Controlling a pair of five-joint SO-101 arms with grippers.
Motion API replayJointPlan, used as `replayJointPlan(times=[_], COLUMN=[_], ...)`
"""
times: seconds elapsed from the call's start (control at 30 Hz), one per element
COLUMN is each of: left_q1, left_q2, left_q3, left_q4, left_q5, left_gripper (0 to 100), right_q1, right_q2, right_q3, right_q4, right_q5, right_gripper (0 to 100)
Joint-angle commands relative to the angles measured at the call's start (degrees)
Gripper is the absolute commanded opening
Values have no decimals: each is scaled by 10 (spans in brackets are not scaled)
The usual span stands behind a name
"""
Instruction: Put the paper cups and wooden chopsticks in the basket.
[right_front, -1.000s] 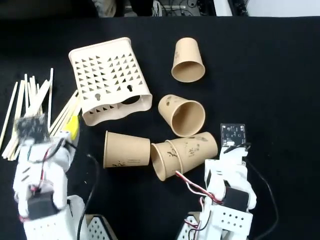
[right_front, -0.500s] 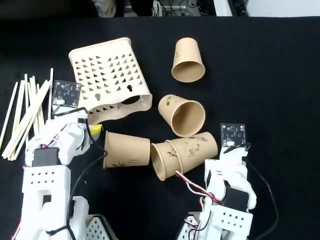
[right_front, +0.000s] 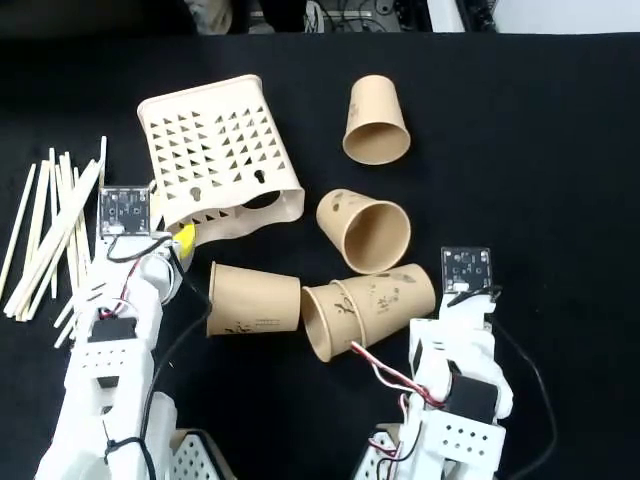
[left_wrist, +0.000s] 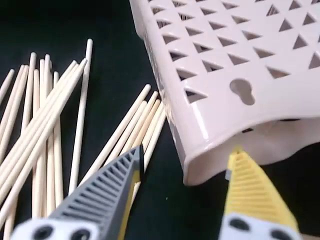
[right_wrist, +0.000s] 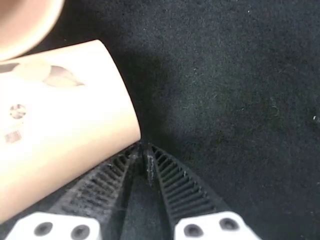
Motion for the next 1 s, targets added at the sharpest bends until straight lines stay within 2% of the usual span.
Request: replayJointPlan(times=[0.0, 0.17, 0.27, 0.43, 0.57, 0.63, 0.87, 0.97], left_q1=[-2, 17, 30, 14, 8, 11, 20, 22], left_q2=[11, 40, 71, 157, 236, 260, 249, 199], left_q3=[0, -5, -7, -66, -119, -138, -143, -144], left_q4=[-47, -97, -120, -126, -127, -126, -120, -66], left_q5=[10, 10, 10, 20, 25, 25, 26, 29], left_gripper=[231, 159, 148, 133, 29, 34, 27, 27], right_q1=[4, 4, 4, 4, 4, 4, 4, 4], right_q2=[2, 2, 2, 2, 2, 2, 2, 2], right_q3=[0, 0, 0, 0, 0, 0, 0, 0], right_q4=[3, 3, 3, 3, 3, 3, 3, 3], right_q5=[0, 0, 0, 0, 0, 0, 0, 0], right_gripper=[13, 13, 13, 13, 13, 13, 13, 13])
